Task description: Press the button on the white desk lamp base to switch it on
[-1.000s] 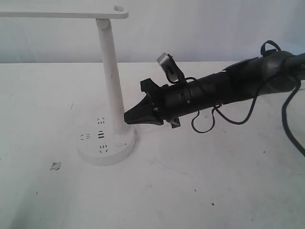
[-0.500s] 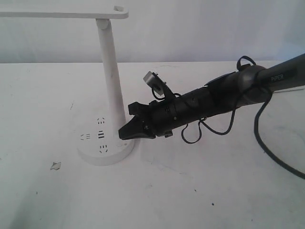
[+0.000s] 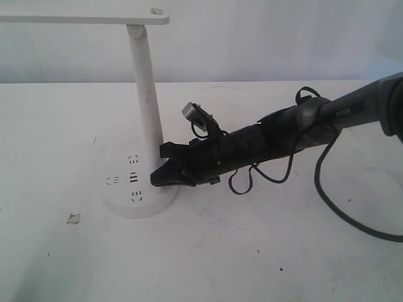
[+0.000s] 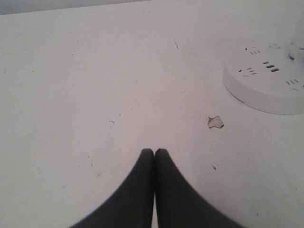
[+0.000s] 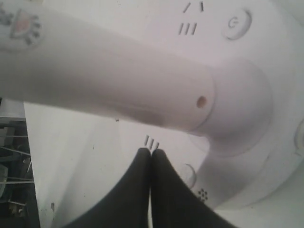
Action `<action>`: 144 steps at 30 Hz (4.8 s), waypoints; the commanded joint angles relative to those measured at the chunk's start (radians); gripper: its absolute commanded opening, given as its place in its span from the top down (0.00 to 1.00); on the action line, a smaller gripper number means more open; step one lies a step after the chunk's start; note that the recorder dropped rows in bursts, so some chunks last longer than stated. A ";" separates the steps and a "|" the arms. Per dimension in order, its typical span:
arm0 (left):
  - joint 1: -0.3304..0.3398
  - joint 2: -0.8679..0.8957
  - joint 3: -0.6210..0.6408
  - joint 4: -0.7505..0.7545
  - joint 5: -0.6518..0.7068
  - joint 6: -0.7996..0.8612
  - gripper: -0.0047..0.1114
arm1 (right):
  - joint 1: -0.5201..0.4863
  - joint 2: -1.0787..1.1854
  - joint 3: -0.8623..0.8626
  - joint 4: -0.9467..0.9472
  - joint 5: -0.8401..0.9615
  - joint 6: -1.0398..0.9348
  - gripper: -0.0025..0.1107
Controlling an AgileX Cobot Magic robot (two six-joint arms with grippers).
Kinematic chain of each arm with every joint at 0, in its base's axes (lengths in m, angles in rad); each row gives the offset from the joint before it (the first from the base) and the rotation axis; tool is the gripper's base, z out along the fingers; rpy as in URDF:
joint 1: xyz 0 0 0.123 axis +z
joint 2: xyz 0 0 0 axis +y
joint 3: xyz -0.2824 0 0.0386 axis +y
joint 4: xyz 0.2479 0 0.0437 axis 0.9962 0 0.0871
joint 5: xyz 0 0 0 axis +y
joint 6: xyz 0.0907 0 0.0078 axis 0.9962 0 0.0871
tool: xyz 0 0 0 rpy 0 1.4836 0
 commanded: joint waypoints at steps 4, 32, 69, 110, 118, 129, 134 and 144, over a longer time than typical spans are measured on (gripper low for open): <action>0.002 0.001 0.002 -0.004 -0.003 0.000 0.96 | 0.001 -0.001 -0.005 0.022 -0.003 -0.043 0.98; 0.002 0.001 0.002 -0.004 -0.003 0.000 0.96 | 0.031 0.012 -0.005 -0.010 -0.052 -0.038 0.98; 0.002 0.001 0.002 -0.004 -0.003 0.000 0.96 | 0.008 -0.081 -0.005 0.028 -0.053 -0.043 0.98; 0.002 0.001 0.002 -0.004 -0.003 0.000 0.96 | 0.011 -1.492 0.505 -0.291 -0.483 -0.095 0.98; 0.002 0.001 0.002 -0.004 -0.003 0.000 0.96 | 0.011 -1.600 0.655 -0.387 -0.586 -0.046 0.98; 0.002 0.001 0.002 -0.004 -0.003 0.000 0.96 | 0.011 -1.796 0.904 -1.444 -0.725 1.373 0.98; 0.002 0.001 0.002 -0.004 -0.003 0.000 0.96 | 0.011 -1.961 1.089 -1.453 -0.750 1.195 0.98; 0.002 0.001 0.002 -0.004 -0.003 0.000 0.96 | -0.209 -2.195 1.299 -1.396 -0.657 1.021 0.98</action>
